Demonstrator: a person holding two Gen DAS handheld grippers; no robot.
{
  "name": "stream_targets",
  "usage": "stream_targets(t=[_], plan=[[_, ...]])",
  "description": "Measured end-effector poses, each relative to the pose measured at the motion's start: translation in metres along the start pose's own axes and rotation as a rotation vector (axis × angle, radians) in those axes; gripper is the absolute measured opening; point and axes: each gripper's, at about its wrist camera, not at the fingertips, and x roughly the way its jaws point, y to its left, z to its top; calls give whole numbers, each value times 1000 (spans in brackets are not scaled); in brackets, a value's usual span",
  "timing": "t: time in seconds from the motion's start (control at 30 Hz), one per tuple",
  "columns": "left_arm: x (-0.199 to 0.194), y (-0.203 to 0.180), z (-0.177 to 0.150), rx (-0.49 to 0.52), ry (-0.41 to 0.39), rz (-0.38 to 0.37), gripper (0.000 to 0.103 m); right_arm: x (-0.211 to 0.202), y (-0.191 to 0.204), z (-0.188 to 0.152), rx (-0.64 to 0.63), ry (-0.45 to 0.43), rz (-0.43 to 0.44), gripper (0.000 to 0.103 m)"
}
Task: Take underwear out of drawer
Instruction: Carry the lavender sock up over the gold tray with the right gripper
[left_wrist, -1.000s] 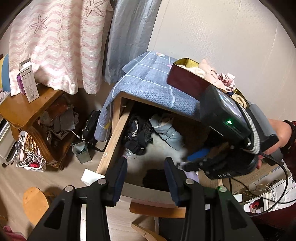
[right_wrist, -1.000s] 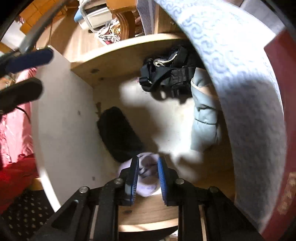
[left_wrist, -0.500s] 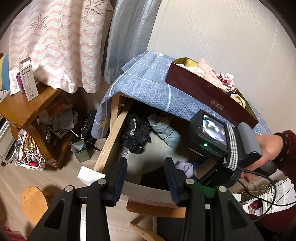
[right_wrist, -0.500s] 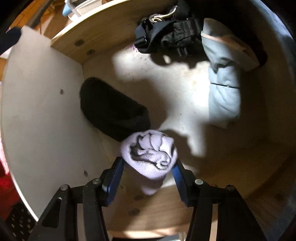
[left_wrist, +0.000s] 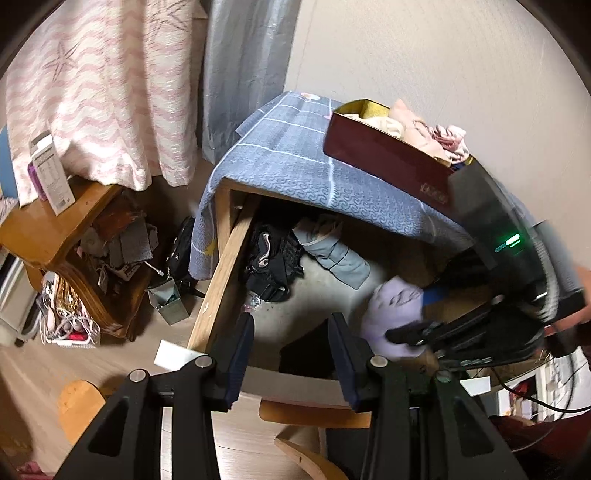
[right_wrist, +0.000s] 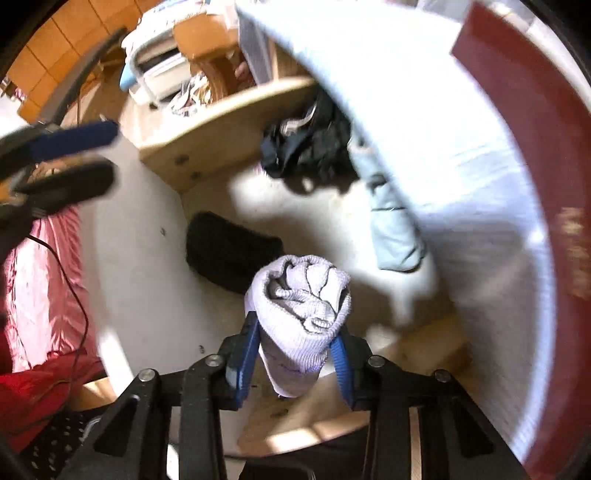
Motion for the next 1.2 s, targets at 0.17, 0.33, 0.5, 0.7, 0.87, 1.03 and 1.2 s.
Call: stream_targets(t=[0.17,0.33,0.5,0.7,0.87,1.03,1.2], plan=[[5,-3,4,12,10,-33,42,-42,2,-14,39,-112,-19,37],[11,-12,7,58,36,-30,42,-73,7,-29,82,-178,-20,37],[19,-19,13,120,70,-11,42,-98,2,-42,127,-246,-6,37],[33,-26,28,183,125,-24,42,-137,-19,-63,184,-348,10,37],[53,-34,32,209,180,-86,42,-171,-42,-81,275,-435,4,37],[74,-35,32,211,238,-81,42,-186,-69,-102,376,-496,16,37],[83,-34,33,246,278,-30,42,-191,-95,-114,467,-521,9,37]])
